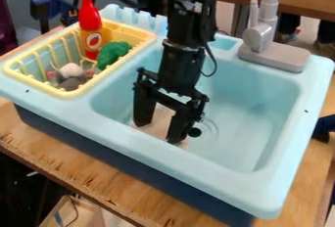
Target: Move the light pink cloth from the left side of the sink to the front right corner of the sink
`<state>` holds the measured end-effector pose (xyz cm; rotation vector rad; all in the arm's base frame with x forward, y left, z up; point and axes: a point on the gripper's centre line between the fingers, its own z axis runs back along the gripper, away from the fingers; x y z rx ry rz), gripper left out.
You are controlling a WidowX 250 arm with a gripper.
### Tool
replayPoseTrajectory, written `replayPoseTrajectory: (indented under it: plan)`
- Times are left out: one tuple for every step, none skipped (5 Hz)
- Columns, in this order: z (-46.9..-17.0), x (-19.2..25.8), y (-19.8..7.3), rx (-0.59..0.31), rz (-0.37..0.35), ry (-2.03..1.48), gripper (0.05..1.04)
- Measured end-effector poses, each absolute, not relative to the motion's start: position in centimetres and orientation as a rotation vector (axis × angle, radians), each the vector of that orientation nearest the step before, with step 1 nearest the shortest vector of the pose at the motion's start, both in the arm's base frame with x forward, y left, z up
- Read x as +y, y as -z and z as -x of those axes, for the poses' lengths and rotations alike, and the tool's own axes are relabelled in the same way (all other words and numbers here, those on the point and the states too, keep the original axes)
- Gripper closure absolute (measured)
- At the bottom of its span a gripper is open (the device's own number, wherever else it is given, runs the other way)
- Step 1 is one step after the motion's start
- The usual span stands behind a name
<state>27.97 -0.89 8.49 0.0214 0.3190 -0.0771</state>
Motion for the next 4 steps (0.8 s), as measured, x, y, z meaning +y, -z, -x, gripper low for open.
replayPoseTrajectory:
  plan:
    - [-27.9, -1.6, -8.1, 0.311, 0.037, 0.112, 0.083]
    - [-27.5, -2.3, -8.1, 0.275, 0.152, 0.139, 0.083]
    - [-26.6, -3.8, -8.2, 0.247, 0.242, 0.169, 0.083]
    - [-25.1, -6.8, -8.3, 0.269, 0.332, 0.23, 0.083]
